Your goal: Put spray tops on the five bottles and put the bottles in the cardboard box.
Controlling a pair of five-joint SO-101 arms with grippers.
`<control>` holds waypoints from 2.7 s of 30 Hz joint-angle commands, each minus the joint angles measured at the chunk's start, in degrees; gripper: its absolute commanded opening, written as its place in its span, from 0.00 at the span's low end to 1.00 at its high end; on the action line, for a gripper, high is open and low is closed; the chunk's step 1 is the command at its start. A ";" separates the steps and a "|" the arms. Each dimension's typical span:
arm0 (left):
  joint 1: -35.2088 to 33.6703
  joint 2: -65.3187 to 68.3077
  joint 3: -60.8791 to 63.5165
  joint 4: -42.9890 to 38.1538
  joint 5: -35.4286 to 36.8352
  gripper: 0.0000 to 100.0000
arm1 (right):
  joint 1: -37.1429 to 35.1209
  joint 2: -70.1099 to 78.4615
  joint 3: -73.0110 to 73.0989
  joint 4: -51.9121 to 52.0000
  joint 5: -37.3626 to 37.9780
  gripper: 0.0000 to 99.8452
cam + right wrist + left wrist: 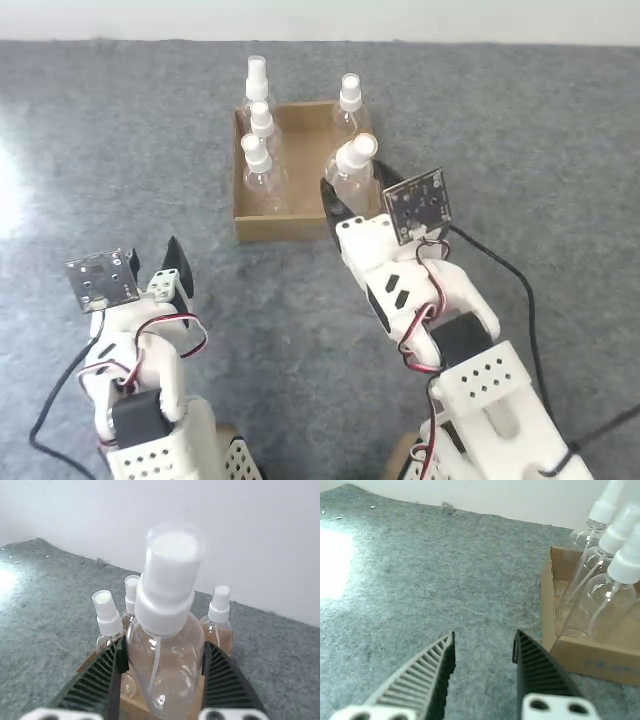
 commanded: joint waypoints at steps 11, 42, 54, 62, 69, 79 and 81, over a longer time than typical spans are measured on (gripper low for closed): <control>-0.09 -0.88 -0.48 -0.26 -0.53 0.18 | 1.27 20.09 -16.53 -0.13 -0.44 0.08; 0.00 -0.88 -0.40 -0.26 -0.53 0.18 | 6.20 47.34 -21.36 -21.14 -0.44 0.08; 0.00 -0.88 -0.31 -0.26 -0.53 0.18 | 6.20 54.20 -25.05 -21.14 -0.44 0.08; 0.00 -0.88 -0.31 -0.26 -0.53 0.18 | 6.29 57.19 -26.29 -21.41 -0.53 0.09; 0.09 -0.88 -0.31 -0.26 -0.62 0.18 | 6.29 57.80 -26.29 -21.14 -0.44 0.09; 0.09 -0.88 -0.31 -0.26 -0.62 0.18 | 6.81 57.80 -26.02 -19.74 -0.26 0.14; 0.09 -0.88 -0.13 -0.26 -0.62 0.18 | 7.16 57.80 -26.29 -18.07 -0.26 0.17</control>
